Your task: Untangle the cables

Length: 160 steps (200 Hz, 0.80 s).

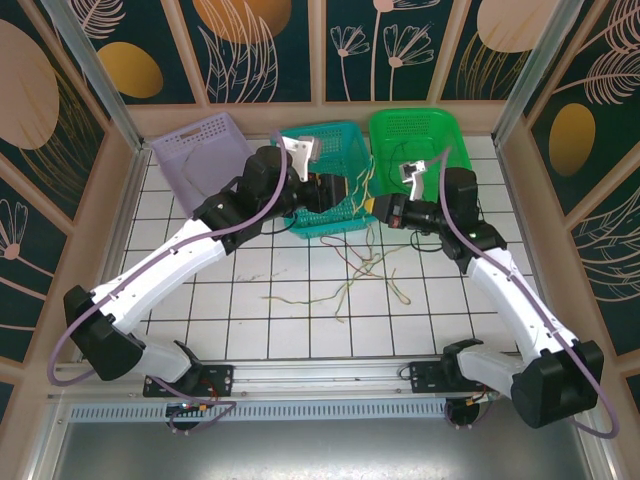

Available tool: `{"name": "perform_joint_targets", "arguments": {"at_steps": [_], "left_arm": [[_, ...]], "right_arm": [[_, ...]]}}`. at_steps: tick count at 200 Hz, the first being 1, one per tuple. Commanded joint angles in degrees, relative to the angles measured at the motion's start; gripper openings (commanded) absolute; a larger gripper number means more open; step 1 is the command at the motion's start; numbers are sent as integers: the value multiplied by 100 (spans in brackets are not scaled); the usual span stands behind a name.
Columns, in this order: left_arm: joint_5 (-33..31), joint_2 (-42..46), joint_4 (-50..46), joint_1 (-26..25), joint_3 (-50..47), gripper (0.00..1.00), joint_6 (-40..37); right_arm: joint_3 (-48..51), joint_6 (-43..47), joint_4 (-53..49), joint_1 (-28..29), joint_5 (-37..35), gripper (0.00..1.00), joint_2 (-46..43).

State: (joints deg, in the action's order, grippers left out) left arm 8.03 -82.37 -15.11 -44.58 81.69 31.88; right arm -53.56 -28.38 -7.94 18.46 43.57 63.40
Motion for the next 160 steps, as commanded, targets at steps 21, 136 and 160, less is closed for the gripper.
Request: {"name": "perform_joint_targets", "arguments": {"at_steps": [21, 136, 160], "left_arm": [[274, 12, 187, 23, -237, 48, 187], [2249, -6, 1697, 577, -1156, 49, 455], [2525, -19, 1836, 789, -1334, 49, 445]], "right_arm": [[-225, 88, 175, 92, 31, 0, 75], [-338, 52, 40, 133, 1032, 0, 265], [-425, 78, -57, 136, 1177, 0, 362]]}}
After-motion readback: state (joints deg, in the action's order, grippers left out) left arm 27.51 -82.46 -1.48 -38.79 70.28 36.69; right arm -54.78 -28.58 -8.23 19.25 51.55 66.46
